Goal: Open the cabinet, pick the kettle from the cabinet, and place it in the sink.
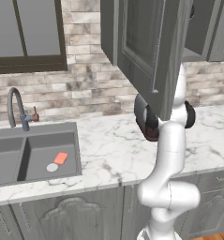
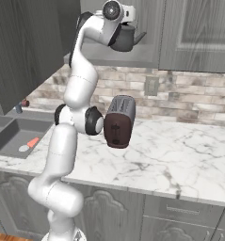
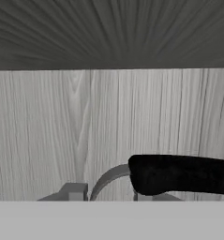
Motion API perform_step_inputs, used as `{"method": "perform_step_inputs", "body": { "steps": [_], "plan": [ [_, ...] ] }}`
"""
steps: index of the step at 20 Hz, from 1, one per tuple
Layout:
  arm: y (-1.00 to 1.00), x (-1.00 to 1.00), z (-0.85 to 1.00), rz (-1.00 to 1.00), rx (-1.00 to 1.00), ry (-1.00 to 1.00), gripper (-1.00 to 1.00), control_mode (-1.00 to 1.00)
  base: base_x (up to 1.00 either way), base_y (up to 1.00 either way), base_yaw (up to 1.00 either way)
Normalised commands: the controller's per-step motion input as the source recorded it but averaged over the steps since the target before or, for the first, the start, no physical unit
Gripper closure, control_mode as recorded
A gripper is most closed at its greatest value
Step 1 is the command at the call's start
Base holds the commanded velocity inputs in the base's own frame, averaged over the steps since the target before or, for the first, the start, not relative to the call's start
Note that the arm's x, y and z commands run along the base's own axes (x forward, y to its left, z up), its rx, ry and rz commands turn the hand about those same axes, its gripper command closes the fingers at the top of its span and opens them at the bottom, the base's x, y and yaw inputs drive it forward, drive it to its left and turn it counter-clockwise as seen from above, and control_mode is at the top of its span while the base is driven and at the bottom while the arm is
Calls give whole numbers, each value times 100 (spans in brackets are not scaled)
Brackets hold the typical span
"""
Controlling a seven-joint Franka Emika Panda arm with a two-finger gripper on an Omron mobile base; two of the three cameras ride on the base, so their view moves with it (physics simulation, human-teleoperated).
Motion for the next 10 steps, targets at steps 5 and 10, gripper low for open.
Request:
{"method": "perform_step_inputs", "body": {
  "steps": [5, 10],
  "plan": [
    [0, -3, 0, 0, 0, 0, 100, -100, 0, 0, 0],
    [-2, -19, -1, 0, 0, 0, 100, -100, 0, 0, 0]
  ]
}}
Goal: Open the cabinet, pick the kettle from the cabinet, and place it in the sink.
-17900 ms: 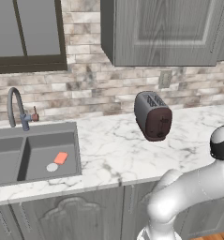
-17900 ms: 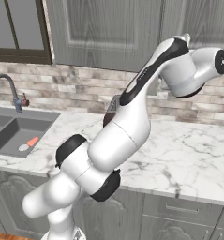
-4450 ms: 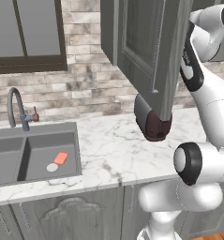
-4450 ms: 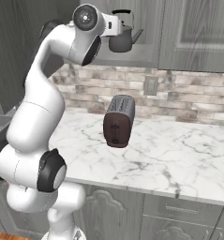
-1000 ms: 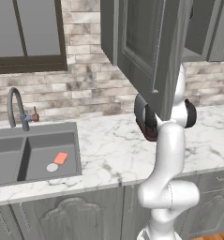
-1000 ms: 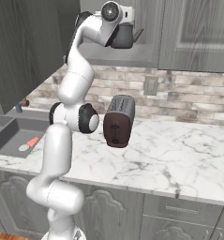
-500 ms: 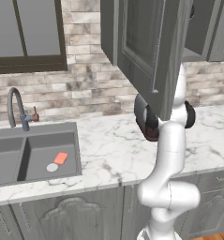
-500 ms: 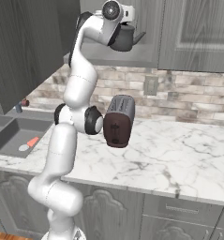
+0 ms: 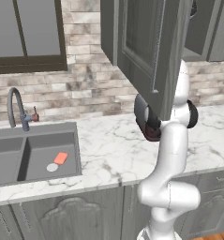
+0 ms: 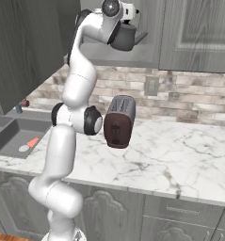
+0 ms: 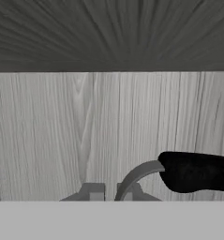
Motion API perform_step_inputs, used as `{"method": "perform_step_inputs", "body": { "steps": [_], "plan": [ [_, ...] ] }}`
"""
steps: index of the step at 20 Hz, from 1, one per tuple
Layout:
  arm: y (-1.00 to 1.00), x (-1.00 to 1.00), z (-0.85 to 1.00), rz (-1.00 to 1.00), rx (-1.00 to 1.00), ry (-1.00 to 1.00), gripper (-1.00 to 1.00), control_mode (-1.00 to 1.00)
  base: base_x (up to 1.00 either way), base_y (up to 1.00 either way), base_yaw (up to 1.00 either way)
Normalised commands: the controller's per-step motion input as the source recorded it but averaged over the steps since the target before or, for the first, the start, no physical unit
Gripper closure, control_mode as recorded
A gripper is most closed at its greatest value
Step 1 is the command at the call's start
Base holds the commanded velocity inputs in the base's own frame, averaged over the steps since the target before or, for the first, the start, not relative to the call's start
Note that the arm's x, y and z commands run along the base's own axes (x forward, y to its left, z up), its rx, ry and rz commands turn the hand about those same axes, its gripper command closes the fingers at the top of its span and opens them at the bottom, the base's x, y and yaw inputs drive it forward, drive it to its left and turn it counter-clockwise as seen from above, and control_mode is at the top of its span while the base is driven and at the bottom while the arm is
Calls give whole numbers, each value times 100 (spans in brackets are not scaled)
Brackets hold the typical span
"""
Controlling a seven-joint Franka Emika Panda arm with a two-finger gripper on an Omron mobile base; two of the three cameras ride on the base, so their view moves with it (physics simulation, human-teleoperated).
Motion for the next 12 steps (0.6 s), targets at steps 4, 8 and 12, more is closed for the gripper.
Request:
{"method": "perform_step_inputs", "body": {
  "steps": [4, 8, 12],
  "plan": [
    [-2, -43, -5, 0, 0, 0, 100, -100, 0, 0, 0],
    [-2, -51, -7, -1, 0, -2, 100, -100, 0, 0, 0],
    [-3, -63, -18, -3, 0, -8, 100, -100, 0, 0, 0]
  ]
}}
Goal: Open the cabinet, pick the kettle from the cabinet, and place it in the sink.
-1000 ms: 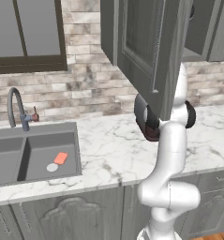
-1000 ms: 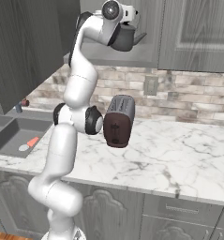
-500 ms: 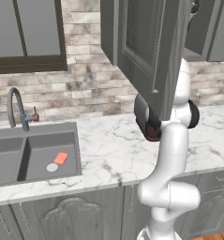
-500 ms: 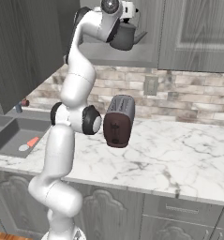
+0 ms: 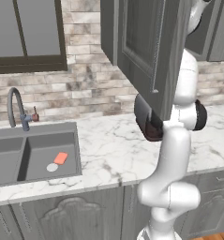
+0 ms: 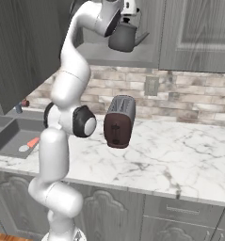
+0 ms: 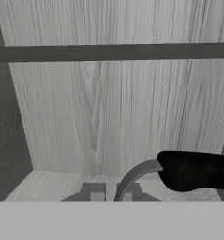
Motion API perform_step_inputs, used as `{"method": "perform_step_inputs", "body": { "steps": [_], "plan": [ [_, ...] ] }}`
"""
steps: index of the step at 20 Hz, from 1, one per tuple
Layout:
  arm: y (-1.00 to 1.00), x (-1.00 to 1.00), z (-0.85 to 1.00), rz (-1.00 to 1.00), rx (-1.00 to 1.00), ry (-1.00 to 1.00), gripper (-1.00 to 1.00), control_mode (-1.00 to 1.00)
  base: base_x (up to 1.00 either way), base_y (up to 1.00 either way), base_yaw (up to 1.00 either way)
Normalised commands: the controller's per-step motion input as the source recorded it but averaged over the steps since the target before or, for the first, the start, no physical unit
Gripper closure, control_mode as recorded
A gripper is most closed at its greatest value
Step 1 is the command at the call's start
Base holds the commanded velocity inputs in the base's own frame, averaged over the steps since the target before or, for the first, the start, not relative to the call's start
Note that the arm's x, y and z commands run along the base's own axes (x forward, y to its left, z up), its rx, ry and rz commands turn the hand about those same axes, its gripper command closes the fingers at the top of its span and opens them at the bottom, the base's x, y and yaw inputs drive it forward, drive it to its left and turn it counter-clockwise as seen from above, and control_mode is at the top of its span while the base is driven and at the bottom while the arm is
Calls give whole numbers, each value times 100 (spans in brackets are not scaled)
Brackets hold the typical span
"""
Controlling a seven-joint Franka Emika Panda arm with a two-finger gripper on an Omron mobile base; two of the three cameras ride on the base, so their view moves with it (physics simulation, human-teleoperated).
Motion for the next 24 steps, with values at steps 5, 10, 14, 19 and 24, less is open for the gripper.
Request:
{"method": "perform_step_inputs", "body": {
  "steps": [5, 10, 14, 19, 24],
  "plan": [
    [-1, -70, -28, -2, 1, -14, 100, -100, 0, 0, 0],
    [-2, -74, -34, -1, 4, -20, 100, -100, 0, 0, 0],
    [-3, -75, -32, -1, 5, -22, 100, -100, 0, 0, 0],
    [0, -75, -23, -2, 0, -11, 100, -100, 0, 0, 0],
    [-1, -71, -12, -3, 0, 0, 100, -100, 0, 0, 0]
  ]
}}
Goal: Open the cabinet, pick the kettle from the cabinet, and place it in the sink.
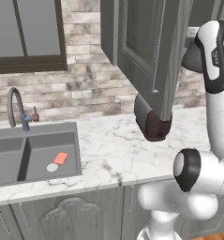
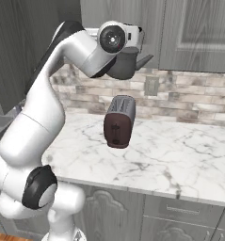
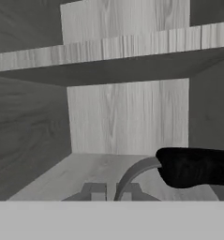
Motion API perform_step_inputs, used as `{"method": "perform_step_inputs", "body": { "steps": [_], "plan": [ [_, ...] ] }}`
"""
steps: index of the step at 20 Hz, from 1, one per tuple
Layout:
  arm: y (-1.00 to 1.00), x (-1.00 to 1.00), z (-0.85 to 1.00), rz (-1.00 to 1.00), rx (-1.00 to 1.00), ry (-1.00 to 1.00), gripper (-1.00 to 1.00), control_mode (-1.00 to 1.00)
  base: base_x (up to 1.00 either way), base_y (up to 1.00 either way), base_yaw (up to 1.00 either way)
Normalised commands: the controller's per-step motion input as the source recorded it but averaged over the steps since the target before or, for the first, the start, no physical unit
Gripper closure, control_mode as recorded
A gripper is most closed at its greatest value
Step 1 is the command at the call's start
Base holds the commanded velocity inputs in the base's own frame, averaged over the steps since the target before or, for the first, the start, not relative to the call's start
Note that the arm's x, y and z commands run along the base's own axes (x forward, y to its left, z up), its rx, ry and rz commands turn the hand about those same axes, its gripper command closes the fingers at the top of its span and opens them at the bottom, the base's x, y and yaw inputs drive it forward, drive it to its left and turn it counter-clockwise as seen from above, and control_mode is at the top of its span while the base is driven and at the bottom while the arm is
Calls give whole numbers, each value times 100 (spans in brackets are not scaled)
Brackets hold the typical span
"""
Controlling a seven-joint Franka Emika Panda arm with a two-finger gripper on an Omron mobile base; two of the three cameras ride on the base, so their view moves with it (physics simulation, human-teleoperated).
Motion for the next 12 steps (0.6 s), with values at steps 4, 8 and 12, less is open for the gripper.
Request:
{"method": "perform_step_inputs", "body": {
  "steps": [4, 8, 12],
  "plan": [
    [0, -73, -7, -5, 0, 0, 100, -100, 0, 0, 0],
    [-1, -75, -6, -7, 0, 0, 100, -100, 0, 0, 0],
    [-1, -75, -19, -3, 0, 0, 100, -100, 0, 0, 0]
  ]
}}
